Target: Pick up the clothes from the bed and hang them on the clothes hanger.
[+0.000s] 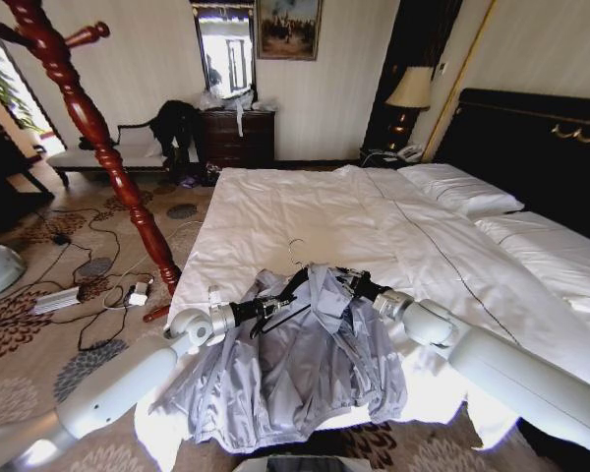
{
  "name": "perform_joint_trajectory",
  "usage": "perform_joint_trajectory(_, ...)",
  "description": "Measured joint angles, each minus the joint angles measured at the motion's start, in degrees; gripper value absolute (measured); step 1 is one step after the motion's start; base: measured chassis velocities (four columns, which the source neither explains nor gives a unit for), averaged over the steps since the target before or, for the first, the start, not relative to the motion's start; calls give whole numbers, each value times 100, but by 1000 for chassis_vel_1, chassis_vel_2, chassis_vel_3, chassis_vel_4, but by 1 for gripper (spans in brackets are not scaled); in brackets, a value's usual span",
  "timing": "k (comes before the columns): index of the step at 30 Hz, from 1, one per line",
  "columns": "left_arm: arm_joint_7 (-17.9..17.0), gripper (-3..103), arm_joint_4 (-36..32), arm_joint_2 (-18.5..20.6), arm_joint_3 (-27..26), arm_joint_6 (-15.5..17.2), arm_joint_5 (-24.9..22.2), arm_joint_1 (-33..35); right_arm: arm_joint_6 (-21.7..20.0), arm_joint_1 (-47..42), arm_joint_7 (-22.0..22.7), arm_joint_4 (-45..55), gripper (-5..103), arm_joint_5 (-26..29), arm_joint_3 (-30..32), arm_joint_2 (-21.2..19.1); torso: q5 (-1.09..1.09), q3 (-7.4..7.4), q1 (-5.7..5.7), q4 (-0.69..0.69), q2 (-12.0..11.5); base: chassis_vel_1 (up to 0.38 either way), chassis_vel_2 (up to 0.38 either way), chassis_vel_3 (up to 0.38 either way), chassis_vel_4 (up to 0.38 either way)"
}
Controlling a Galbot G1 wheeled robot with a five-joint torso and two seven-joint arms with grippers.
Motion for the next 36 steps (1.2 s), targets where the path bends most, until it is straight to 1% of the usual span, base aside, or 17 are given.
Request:
perform_joint_trajectory(2,-156,26,-54,42,-134,9,-30,55,22,-53,38,9,20,-15,42,1,-1,0,0,2,0,0,0,0,0)
perform_joint_trajectory(4,-186,26,-68,54,-168,9,-43,65,23,-65,45,9,20,-17,53,3,-2,0,0,2,0,0,0,0,0)
perform_joint_trajectory(8,-389,47,-268,184,-535,21,-90,223,35,-115,91,23,18,-37,95,27,0,0,0,0,0,0,0,0,0)
perform_joint_trajectory(10,-420,47,-310,206,-612,24,-90,268,40,-120,100,22,18,-43,106,30,0,0,0,1,0,0,0,0,0)
perform_joint_trajectory(11,-487,59,-411,256,-790,31,-90,400,51,-148,126,9,18,-48,147,38,-1,0,0,1,0,0,0,0,0)
perform_joint_trajectory(12,-520,64,-472,286,-904,41,-90,489,54,-166,143,1,18,-48,174,38,-1,0,0,2,0,0,0,0,0)
perform_joint_trajectory(13,-551,64,-538,324,-1031,42,-90,589,56,-186,160,-4,18,-47,198,36,-1,0,0,1,1,0,0,0,0)
perform_joint_trajectory(14,-569,70,-583,349,-1106,43,-90,655,58,-198,167,-7,18,-47,211,32,0,0,0,0,0,0,0,0,0)
perform_joint_trajectory(15,-569,70,-583,349,-1106,43,-90,655,58,-198,167,-7,18,-47,211,32,0,0,0,0,0,0,0,0,0)
perform_joint_trajectory(18,-763,85,-845,474,-1470,45,-165,1074,78,-370,206,-25,18,-53,332,26,-1,0,0,3,1,0,0,0,0)
perform_joint_trajectory(20,-816,85,-896,494,-1576,42,-177,1188,90,-439,211,-25,18,-65,380,24,0,0,0,2,1,0,0,0,0)
perform_joint_trajectory(23,-1157,99,-1037,515,-1968,10,-239,1592,166,-695,226,-17,18,-148,550,6,0,0,0,0,1,0,0,0,0)
perform_joint_trajectory(24,-1311,99,-1052,508,-2060,-12,-272,1680,189,-731,226,-10,18,-178,579,0,1,0,0,0,0,0,0,0,0)
perform_joint_trajectory(25,-1311,99,-1052,508,-2060,-12,-272,1680,189,-731,226,-10,18,-178,579,0,1,0,0,0,0,0,0,0,0)
perform_joint_trajectory(27,-1610,100,-1041,464,-2234,-62,-346,1822,220,-737,232,4,18,-221,603,-6,-2,0,0,1,0,0,0,0,0)
perform_joint_trajectory(30,-1867,100,-887,389,-2420,-109,-402,1912,223,-705,253,28,18,-223,603,5,-2,0,0,1,0,0,0,0,0)
perform_joint_trajectory(36,-1947,100,-543,314,-2487,-118,-455,1879,212,-714,279,107,18,-206,602,-35,-2,0,0,1,1,0,0,0,0)
